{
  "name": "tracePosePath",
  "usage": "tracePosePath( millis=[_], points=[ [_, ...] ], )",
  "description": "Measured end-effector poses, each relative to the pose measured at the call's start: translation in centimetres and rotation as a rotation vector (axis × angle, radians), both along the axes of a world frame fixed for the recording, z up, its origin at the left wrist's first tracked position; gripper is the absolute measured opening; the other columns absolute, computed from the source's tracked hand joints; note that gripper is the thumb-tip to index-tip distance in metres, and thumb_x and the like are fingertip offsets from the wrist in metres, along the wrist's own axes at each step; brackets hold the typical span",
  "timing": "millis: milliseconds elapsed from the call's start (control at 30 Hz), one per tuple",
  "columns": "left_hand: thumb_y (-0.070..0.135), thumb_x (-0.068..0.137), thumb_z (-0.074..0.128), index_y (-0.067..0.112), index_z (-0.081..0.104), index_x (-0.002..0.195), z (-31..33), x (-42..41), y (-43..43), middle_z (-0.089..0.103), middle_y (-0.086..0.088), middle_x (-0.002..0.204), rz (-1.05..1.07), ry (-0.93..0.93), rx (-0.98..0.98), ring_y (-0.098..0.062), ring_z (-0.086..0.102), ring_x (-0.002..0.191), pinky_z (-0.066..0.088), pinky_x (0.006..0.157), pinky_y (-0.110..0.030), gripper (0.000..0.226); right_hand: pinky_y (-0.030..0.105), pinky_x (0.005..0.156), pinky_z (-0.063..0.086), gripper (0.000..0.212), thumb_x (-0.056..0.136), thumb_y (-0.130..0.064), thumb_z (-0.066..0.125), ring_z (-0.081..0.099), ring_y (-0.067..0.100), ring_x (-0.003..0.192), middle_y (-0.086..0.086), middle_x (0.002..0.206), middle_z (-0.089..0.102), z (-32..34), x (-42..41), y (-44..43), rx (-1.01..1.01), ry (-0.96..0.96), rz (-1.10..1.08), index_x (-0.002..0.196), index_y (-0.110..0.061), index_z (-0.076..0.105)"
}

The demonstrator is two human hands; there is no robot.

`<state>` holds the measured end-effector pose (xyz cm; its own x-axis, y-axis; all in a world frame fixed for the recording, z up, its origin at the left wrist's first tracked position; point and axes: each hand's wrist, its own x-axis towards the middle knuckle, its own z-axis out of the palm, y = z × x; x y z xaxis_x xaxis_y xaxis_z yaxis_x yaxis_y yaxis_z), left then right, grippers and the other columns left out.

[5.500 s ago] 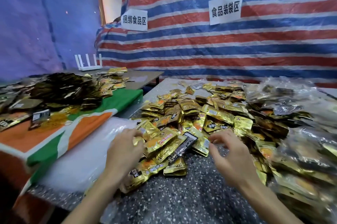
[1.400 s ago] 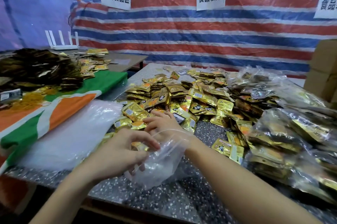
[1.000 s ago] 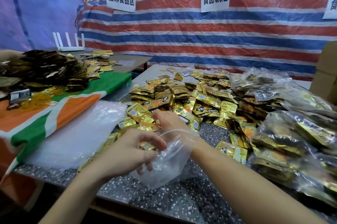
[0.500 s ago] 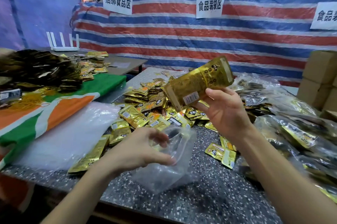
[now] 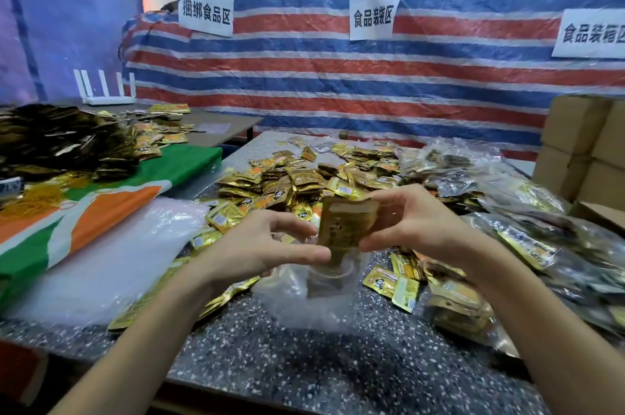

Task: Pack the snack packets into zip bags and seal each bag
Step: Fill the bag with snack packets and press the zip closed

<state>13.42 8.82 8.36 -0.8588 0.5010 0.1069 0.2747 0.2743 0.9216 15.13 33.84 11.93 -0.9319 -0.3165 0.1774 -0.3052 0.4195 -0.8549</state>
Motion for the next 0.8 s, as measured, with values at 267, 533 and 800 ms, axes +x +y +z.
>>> tracePosePath(
  millis=[267,533,800],
  points=[
    [0.026,0.066,0.089,0.031,0.078,0.1,0.9,-1.8,-0.5,0.074,0.01,0.105,0.038,0.026,-0.059,0.004,0.06,0.068,0.04,0.049,-0.016,0.036,0.02,0.074,0.059,0.031,0.067,-0.01,0.085,0.075,0.014,0.086,0.002,0.093,0.078,2.1,0.2,1.2,-0.034,0.138,-0.116,0.097,-0.017,0.078],
    [0.014,0.075,0.084,0.02,0.08,0.099,0.3,-1.9,0.0,0.075,0.009,0.087,0.066,-0.037,0.084,0.002,0.051,0.051,0.032,0.042,-0.015,0.025,0.033,0.078,0.063,0.022,0.081,-0.008,0.082,0.075,0.016,0.083,0.003,0.094,0.079,-4.4,-1.1,-1.3,0.18,-0.034,0.008,0.098,-0.02,0.076],
    [-0.014,0.077,0.067,0.024,0.077,0.108,3.7,-2.5,-1.7,0.072,-0.002,0.115,0.026,0.047,-0.032,-0.007,0.053,0.059,0.042,0.044,-0.019,0.051,0.022,0.059,0.056,0.015,0.079,-0.027,0.075,0.072,0.018,0.069,0.002,0.081,0.079,-1.6,-0.8,-0.6,-0.179,0.308,-0.177,0.088,-0.016,0.081]
  ],
)
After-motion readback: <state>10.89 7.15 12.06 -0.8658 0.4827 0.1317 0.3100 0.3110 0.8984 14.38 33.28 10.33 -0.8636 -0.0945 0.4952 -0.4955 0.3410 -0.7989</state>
